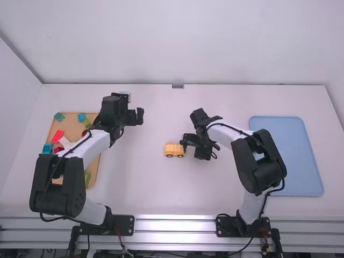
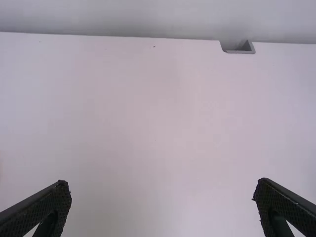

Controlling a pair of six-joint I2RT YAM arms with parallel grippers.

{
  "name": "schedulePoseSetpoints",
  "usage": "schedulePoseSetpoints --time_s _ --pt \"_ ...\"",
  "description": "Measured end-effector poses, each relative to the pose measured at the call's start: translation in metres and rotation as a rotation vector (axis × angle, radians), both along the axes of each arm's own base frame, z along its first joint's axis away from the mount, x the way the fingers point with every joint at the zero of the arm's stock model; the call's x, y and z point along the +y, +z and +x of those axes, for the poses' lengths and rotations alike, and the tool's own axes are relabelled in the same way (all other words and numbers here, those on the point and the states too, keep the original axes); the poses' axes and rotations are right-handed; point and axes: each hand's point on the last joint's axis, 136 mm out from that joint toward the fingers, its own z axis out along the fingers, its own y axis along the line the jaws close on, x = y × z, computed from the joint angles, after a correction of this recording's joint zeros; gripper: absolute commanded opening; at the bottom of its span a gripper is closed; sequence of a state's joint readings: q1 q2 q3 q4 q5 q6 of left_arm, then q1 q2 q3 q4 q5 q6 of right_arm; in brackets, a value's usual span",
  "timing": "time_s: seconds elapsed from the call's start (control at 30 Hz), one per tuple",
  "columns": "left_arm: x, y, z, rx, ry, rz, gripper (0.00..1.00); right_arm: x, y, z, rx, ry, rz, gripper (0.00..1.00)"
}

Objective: Assemble lego blocks to make yellow taxi

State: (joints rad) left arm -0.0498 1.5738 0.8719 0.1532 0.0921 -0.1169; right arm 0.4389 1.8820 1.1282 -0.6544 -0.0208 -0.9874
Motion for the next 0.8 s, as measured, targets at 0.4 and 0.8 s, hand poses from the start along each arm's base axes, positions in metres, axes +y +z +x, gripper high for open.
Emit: schedulePoseSetpoints --time_s 0.4,0.8 --pt "-0.07 -0.005 -0.039 -0.078 -0.688 0.134 0.99 -0.024 0.082 0.037 -0.275 -0.103 0.567 0.98" --pt "-0.132 0.023 -0.116 -0.446 -1.341 0.054 0.99 -0.027 -0.002 -0.002 -0.273 -0.134 0.883 1.0"
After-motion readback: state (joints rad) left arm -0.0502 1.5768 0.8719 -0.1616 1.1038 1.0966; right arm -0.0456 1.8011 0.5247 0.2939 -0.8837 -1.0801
